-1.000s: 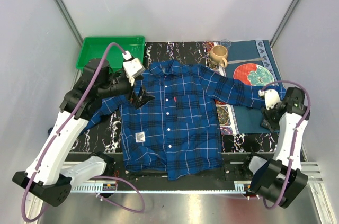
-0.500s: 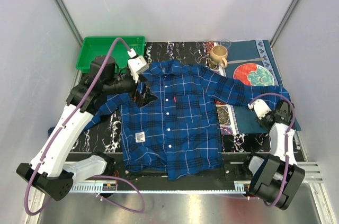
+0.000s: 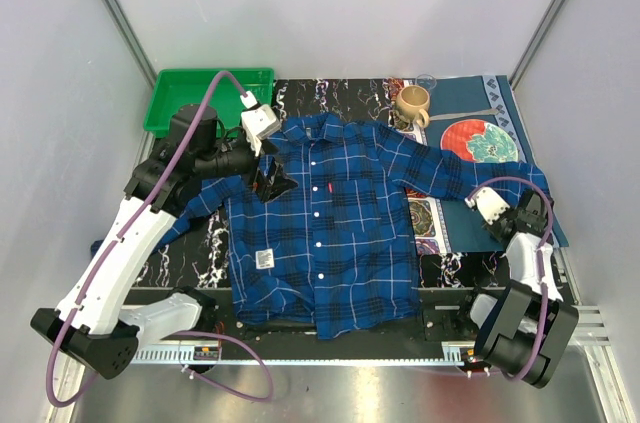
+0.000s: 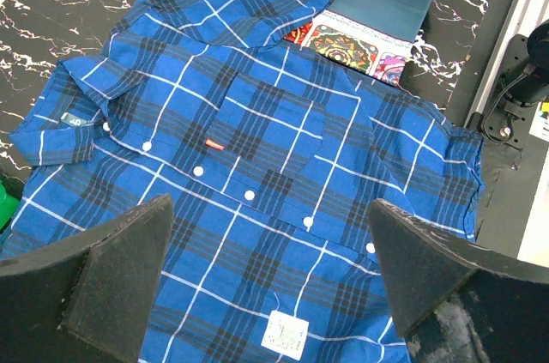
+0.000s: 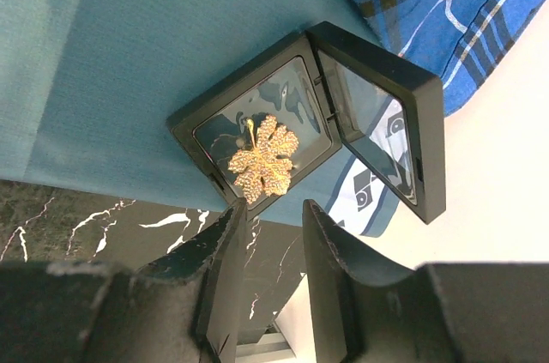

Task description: Pin the brooch onto the clothing

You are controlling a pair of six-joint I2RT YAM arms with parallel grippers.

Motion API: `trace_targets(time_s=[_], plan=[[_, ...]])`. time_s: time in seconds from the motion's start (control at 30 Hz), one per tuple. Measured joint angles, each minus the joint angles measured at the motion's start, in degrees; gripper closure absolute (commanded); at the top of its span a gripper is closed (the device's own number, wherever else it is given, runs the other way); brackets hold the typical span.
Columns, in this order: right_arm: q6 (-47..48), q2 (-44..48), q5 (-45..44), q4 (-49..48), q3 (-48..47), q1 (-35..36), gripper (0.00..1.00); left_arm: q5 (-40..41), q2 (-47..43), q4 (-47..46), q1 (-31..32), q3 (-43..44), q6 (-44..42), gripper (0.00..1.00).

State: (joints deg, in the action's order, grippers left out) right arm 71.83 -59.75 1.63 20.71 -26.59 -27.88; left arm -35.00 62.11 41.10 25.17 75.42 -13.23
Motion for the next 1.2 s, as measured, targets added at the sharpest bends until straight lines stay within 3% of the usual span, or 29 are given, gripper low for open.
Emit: trace_targets(time_s=[0.73,1.07,1.2], plan=[[1.88,-2.95,0.98,-0.46,0.0,0.61,0.63,0.0,0.24,0.52,0.0,0.33,-0.28,0.01],[2.29,-3.69,1.03,-0.9,0.0,0.83,0.83,0.0,0.39,1.6,0.0,0.39,-0.35,0.01],[2.27,-3.17,1.05,-2.01,0.0,0.83,0.99,0.0,0.39,1.79,0.0,0.39,-0.39,0.01]])
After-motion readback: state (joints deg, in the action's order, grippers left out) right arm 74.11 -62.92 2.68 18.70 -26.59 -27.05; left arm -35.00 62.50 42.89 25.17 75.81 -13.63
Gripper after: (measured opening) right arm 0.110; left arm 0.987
